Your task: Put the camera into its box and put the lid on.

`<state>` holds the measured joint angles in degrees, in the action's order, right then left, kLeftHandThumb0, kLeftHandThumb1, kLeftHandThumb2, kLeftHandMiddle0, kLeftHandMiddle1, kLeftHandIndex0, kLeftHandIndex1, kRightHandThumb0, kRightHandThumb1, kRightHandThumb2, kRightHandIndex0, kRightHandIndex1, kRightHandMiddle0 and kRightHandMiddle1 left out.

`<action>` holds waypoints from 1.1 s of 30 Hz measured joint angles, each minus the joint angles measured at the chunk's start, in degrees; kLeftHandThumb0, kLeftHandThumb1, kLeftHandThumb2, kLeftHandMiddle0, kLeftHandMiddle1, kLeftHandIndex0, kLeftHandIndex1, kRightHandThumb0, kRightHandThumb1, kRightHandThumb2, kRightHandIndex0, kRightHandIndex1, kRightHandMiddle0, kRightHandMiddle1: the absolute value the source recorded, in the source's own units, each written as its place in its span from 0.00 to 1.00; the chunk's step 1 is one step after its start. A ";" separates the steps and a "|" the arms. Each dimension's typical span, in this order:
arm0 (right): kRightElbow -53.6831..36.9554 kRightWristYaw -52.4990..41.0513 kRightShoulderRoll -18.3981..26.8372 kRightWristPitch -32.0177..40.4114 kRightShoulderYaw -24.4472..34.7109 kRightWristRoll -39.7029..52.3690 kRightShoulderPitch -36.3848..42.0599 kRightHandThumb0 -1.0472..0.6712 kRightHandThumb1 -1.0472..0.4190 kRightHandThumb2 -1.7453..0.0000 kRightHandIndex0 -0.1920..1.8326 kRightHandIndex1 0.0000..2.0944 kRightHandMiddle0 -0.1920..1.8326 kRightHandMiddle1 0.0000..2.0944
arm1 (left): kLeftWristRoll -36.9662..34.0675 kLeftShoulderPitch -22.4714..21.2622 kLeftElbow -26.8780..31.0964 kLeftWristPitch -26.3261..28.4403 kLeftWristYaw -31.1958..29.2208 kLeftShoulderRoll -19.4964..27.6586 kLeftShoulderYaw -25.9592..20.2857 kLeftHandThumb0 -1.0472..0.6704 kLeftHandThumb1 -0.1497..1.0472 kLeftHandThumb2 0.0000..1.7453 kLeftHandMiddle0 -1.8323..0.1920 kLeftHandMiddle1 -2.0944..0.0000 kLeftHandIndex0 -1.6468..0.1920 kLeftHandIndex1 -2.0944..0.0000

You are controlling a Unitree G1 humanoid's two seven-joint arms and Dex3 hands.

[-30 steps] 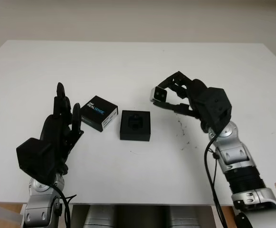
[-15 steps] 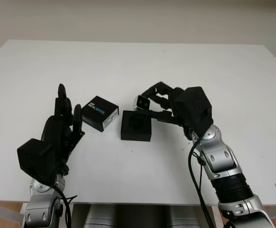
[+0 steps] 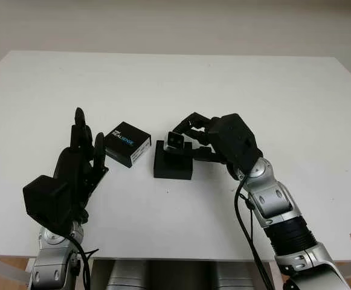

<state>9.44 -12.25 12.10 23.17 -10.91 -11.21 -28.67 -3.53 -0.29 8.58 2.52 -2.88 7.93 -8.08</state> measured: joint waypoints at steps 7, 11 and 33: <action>-0.52 -0.94 0.37 -0.48 -0.44 -0.74 0.32 0.39 0.08 0.97 0.27 0.03 0.24 0.82 | -0.13 0.03 0.69 0.73 0.01 -0.01 0.00 0.19 1.00 0.37 1.00 1.00 1.00 1.00; -2.04 -1.61 0.71 -0.47 -0.52 -0.95 1.60 0.38 0.08 0.97 0.27 0.03 0.25 0.83 | -0.02 0.05 1.29 1.15 0.17 -0.01 0.08 0.18 1.00 0.37 1.00 1.00 1.00 1.00; -5.76 -0.66 0.70 1.97 -1.56 -3.25 4.72 0.38 0.07 0.97 0.27 0.03 0.24 0.86 | 0.52 1.73 2.65 2.38 0.56 -0.24 0.62 0.17 1.00 0.38 1.00 1.00 1.00 1.00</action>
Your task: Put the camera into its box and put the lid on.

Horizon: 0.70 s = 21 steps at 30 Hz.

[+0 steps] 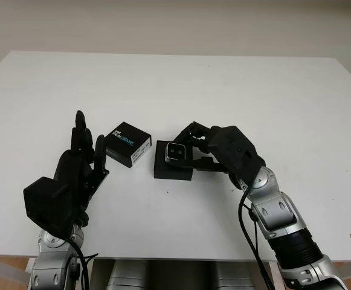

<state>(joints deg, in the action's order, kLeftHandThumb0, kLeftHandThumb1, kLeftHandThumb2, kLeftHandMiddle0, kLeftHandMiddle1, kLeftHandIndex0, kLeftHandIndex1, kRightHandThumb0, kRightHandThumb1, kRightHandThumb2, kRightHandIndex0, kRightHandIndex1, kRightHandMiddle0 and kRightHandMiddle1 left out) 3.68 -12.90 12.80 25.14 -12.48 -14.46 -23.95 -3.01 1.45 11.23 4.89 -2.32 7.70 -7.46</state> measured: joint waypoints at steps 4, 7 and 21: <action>1.32 1.27 -0.22 -1.53 -0.40 -1.05 -0.04 0.37 0.08 0.97 0.28 0.03 0.25 0.87 | -0.11 0.31 0.00 -0.17 -0.09 -0.03 0.00 0.17 1.00 0.37 1.00 1.00 1.00 1.00; 2.60 2.01 -0.22 -2.86 -0.83 -1.82 -0.24 0.37 0.08 0.97 0.28 0.03 0.24 0.87 | -0.22 0.71 0.00 -0.36 -0.06 -0.16 -0.01 0.17 1.00 0.37 1.00 1.00 1.00 1.00; 4.60 3.29 -0.96 -3.72 -1.22 -3.85 -0.99 0.37 0.07 0.97 0.28 0.03 0.24 0.89 | -0.36 1.36 0.97 -0.34 -0.01 -0.70 0.00 0.16 1.00 0.36 1.00 1.00 1.00 1.00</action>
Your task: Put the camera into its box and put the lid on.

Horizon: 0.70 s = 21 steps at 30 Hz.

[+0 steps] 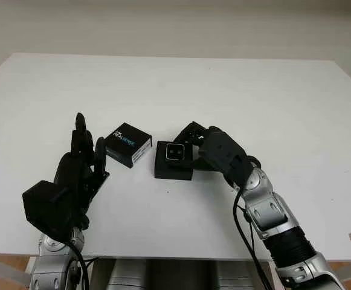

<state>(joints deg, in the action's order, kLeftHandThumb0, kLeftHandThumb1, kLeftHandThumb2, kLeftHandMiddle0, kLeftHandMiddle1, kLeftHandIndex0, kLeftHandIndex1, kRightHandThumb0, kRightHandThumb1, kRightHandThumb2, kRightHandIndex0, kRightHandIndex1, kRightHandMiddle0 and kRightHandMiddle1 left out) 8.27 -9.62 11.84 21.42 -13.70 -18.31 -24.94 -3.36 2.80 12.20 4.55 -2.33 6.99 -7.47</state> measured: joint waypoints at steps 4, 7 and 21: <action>0.16 -0.01 -0.01 -0.27 0.03 0.09 0.00 0.37 0.07 0.97 0.28 0.03 0.25 0.88 | 0.01 0.41 0.03 0.16 0.01 -0.07 0.01 0.17 1.00 0.37 1.00 1.00 1.00 1.00; 0.33 -0.23 0.19 -1.26 -0.17 -0.20 0.07 0.35 0.08 0.97 0.27 0.03 0.24 0.85 | 0.13 0.41 0.04 0.15 0.02 -0.08 0.02 0.17 1.00 0.37 1.00 1.00 1.00 1.00; -2.65 -3.35 4.66 -8.44 -2.68 -4.73 2.88 0.24 0.10 0.97 0.15 0.02 0.19 0.28 | 0.17 0.45 0.42 0.35 -0.06 -0.14 0.25 0.17 1.00 0.37 1.00 1.00 1.00 1.00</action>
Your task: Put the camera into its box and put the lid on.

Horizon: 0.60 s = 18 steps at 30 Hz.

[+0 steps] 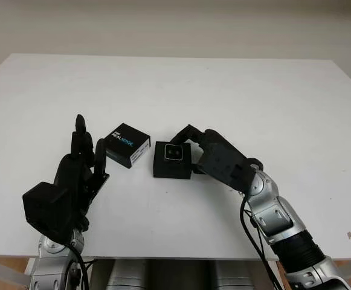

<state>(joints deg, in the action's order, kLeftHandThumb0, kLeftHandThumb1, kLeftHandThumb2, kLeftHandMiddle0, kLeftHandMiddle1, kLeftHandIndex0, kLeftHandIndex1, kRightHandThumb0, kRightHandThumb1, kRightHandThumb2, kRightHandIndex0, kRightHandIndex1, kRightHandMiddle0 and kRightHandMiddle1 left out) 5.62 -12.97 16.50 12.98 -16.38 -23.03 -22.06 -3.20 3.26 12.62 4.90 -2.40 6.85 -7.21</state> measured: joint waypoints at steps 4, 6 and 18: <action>0.01 0.86 1.01 -3.06 -0.28 -1.64 0.66 0.24 0.10 0.97 0.15 0.02 0.19 0.27 | -0.05 0.06 0.15 0.00 -0.01 -0.04 0.02 0.17 1.00 0.37 1.00 1.00 1.00 1.00; 0.07 1.37 1.22 -4.24 -0.27 -2.00 1.12 0.24 0.10 0.97 0.15 0.02 0.20 0.27 | -0.05 0.17 0.37 0.00 0.08 -0.09 0.02 0.17 1.00 0.37 1.00 1.00 1.00 1.00; 1.27 7.37 3.21 -13.66 1.26 -3.82 1.83 0.23 0.09 0.97 0.13 0.02 0.16 0.20 | -0.04 0.43 0.50 0.02 0.02 -0.19 0.05 0.17 1.00 0.37 1.00 1.00 1.00 1.00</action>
<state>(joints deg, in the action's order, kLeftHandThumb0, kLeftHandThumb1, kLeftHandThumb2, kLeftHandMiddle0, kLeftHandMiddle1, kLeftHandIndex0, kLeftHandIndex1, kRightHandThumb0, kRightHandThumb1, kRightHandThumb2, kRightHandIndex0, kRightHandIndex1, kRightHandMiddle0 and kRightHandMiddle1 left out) 6.89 -5.60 19.71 -0.69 -15.11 -26.86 -20.22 -3.24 3.68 13.12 4.93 -2.38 6.66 -7.17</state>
